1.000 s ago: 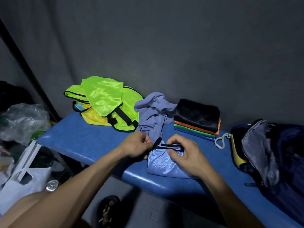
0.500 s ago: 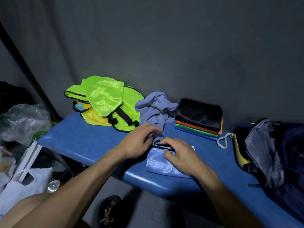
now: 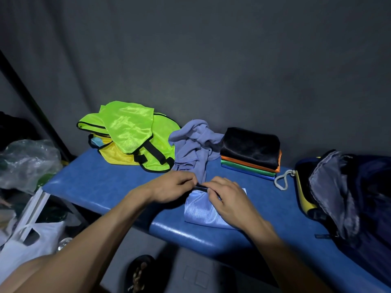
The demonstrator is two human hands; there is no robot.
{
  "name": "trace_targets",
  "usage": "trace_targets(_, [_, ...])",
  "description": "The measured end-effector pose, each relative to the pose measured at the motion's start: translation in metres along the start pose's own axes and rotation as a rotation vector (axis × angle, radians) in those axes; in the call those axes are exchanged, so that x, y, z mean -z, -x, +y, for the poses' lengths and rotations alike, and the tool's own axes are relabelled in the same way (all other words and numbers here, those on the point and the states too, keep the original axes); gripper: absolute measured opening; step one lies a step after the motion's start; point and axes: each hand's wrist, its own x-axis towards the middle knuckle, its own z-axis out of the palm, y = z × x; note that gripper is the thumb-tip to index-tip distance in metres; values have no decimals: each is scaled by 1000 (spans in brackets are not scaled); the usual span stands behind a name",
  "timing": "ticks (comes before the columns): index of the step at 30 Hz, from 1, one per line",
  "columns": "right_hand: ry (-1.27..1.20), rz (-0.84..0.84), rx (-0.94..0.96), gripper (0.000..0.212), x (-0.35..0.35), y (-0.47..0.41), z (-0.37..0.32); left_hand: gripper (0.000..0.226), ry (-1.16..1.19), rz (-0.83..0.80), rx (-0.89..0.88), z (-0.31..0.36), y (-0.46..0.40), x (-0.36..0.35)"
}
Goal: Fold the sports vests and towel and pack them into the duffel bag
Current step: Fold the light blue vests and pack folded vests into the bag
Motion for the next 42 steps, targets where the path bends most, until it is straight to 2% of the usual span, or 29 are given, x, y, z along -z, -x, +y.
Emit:
trace_targets(5, [5,22,-25,41,1,1,-1,34,-46,44,43,-1,-5,1])
trace_targets(7, [10,17,-42,43,0,1,0,35,-154,41,95,-2,-6,-1])
trace_targets(9, [43,1,-52,44,-2,1,1,33,-275,18,157,-3,-8,-3])
trace_targets(11, [62,0,-54,43,-4,0,2,20,-342,83,173,-2,-7,-4])
trace_targets(13, [67,15,-47,39,-5,0,3,6,-331,256,42,2,-4,0])
trace_targets(14, [65,20,-45,37,-5,0,3,10,-278,318,-64,5,-4,1])
trace_targets(16, [62,18,-39,31,-6,0,4,7,-140,275,-214,14,-1,4])
trace_targets(19, [3,31,-29,28,-5,-1,4,16,-162,115,-214,18,1,-1])
trace_targets(25, [-161,126,-51,8,19,18,25,12,-235,177,-175,12,2,-12])
trace_targets(32, [-152,158,-119,13,37,47,59,18,-201,232,-151,12,2,-14])
trace_targets(36, [-137,214,-156,4,33,46,56,20,-213,276,-139,15,2,-18])
trace_targets(42, [-133,264,-226,12,29,38,53,20,-227,293,-106,15,2,-19])
